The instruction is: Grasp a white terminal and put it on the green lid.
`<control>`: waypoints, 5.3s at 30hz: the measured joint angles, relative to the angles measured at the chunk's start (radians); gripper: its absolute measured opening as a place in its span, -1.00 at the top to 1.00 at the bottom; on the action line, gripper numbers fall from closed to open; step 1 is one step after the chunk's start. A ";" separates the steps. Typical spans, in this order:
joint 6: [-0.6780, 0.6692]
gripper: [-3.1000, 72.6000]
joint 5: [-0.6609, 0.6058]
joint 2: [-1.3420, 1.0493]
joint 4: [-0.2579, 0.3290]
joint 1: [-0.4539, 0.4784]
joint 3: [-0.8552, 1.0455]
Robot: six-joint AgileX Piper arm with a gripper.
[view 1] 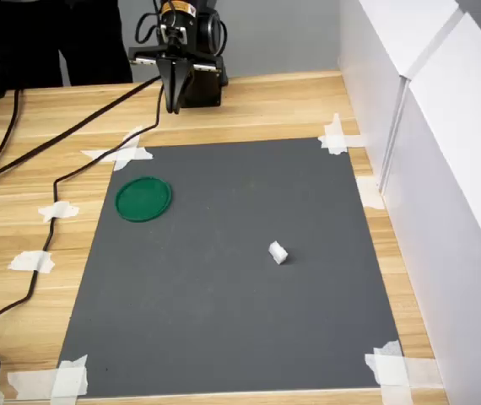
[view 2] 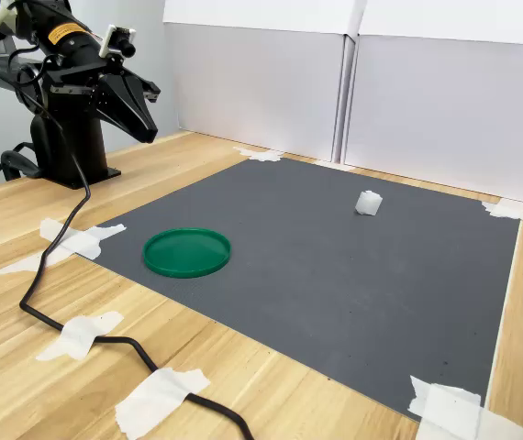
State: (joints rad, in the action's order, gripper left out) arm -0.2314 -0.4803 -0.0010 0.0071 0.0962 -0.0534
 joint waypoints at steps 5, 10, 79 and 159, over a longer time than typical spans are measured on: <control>0.007 0.90 0.014 0.000 0.006 0.000 0.000; 0.175 0.90 0.066 0.000 0.037 0.000 0.000; -0.127 0.74 -0.492 1.293 0.074 -0.052 -0.958; 0.034 0.68 -0.516 1.664 0.006 -0.238 -1.160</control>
State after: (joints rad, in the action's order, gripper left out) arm -0.1974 -0.9959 1.6629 0.0127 -0.1416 -1.2130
